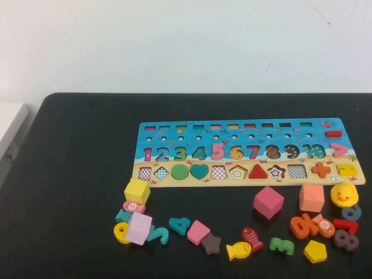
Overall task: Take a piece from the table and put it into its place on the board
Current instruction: Pick up the "Pentagon"
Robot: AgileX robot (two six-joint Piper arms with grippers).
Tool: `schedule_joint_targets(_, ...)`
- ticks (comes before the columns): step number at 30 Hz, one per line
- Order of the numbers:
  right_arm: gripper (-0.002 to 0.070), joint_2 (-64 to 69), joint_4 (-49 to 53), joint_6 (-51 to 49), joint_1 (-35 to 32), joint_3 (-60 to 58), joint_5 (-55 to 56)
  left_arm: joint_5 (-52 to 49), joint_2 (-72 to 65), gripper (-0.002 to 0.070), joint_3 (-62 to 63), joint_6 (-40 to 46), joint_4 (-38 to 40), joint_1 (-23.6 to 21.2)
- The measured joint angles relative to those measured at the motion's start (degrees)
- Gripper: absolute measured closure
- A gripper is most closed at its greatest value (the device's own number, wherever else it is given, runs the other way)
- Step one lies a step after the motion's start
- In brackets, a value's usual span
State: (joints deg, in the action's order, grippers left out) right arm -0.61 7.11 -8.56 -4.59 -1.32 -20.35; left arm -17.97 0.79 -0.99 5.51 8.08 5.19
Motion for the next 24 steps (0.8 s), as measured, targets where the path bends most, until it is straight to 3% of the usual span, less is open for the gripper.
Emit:
schedule_joint_targets(4, 0.0657, 0.0, -0.8, -0.1, 0.0, 0.0, 0.0, 0.0, 0.0, 0.0677, 0.0, 0.1, 0.0, 0.0)
schedule_joint_targets(7, 0.0658, 0.0, -7.1, -2.4, 0.0, 0.0, 0.1, 0.0, 0.0, 0.0677, 0.0, 0.1, 0.0, 0.0)
schedule_joint_targets(15, 0.0658, 0.0, -42.2, -15.5, 0.0, 0.0, 1.4, 0.0, 0.0, 0.0677, 0.0, 0.1, 0.0, 0.0)
schedule_joint_targets(21, 0.0657, 0.0, -44.5, -14.4, 0.0, 0.0, 2.0, 0.0, 0.0, 0.0677, 0.0, 0.1, 0.0, 0.0)
schedule_joint_targets(24, 0.0658, 0.0, -44.7, -4.8, 0.0, 0.0, 1.2, 0.0, 0.0, 0.0677, 0.0, 0.1, 0.0, 0.0)
